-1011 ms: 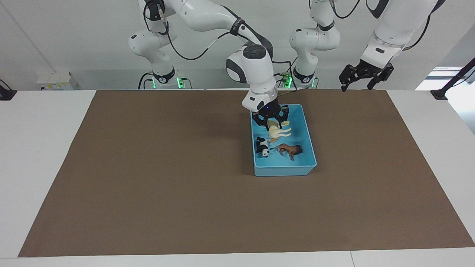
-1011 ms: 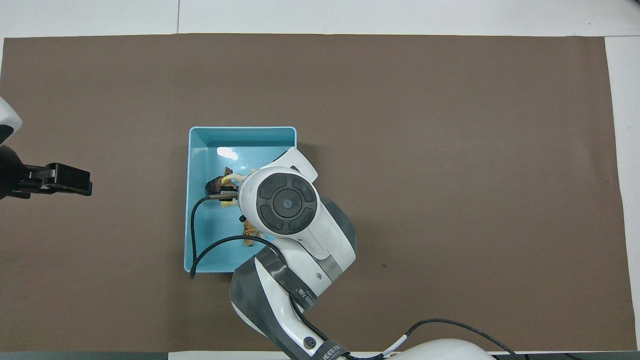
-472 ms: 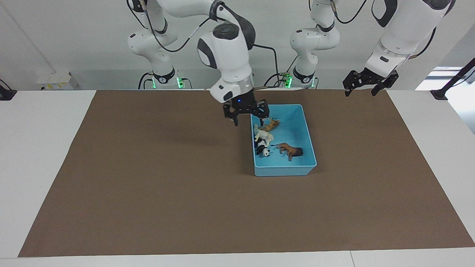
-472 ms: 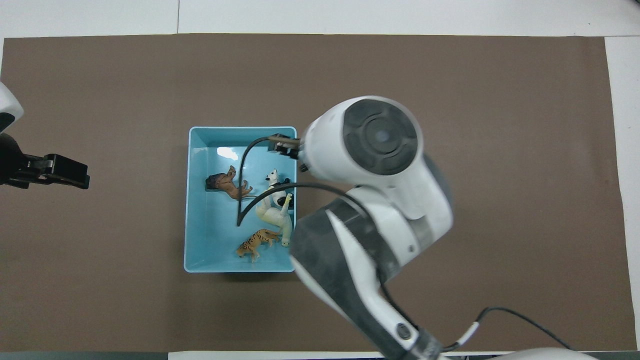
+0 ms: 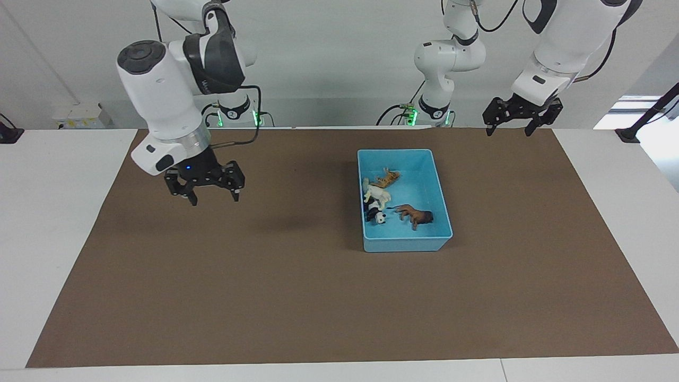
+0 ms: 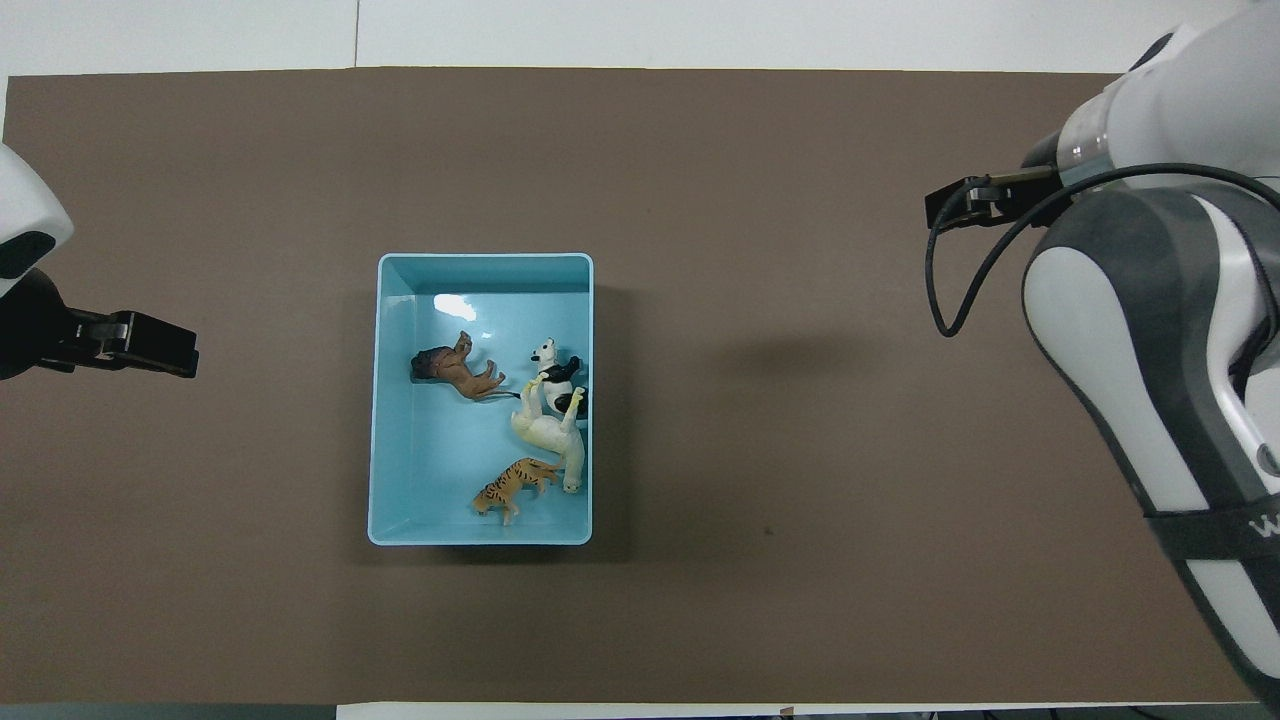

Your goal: Put all toys into storage box

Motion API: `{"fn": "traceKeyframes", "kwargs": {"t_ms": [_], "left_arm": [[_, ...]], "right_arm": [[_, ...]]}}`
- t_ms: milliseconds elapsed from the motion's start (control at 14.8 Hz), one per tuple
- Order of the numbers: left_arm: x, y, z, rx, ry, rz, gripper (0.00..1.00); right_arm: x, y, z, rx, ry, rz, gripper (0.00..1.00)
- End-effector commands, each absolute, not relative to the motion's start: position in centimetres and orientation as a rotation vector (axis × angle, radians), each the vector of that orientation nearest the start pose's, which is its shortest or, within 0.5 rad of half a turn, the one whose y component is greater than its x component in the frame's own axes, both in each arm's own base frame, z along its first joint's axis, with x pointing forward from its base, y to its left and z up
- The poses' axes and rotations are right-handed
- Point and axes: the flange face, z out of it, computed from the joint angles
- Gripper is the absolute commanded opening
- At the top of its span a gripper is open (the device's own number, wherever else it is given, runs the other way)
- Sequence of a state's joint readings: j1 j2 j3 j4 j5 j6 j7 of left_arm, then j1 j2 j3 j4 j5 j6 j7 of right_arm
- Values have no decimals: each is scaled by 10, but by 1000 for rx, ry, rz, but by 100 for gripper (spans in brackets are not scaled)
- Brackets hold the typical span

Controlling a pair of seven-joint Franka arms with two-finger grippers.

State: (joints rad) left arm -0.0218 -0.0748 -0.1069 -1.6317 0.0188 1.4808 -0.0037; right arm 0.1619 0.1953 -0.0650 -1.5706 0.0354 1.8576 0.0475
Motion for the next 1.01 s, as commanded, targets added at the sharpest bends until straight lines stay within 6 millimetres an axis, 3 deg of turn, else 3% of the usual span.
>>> {"fn": "traceKeyframes", "kwargs": {"t_ms": [0, 135, 472, 742, 944], "left_arm": [[514, -63, 629, -3117, 207, 105, 100], [516, -62, 628, -3126, 206, 113, 100], [512, -63, 630, -3139, 208, 126, 100], [508, -66, 631, -3137, 213, 129, 100], [505, -70, 632, -3132, 217, 126, 100]], "right_arm": [[623, 31, 529, -3133, -23, -96, 100], [613, 1, 538, -3136, 17, -32, 100], [565, -17, 587, -3129, 32, 79, 100], [541, -23, 594, -3140, 48, 116, 100], [541, -27, 598, -3175, 46, 89, 100]]}}
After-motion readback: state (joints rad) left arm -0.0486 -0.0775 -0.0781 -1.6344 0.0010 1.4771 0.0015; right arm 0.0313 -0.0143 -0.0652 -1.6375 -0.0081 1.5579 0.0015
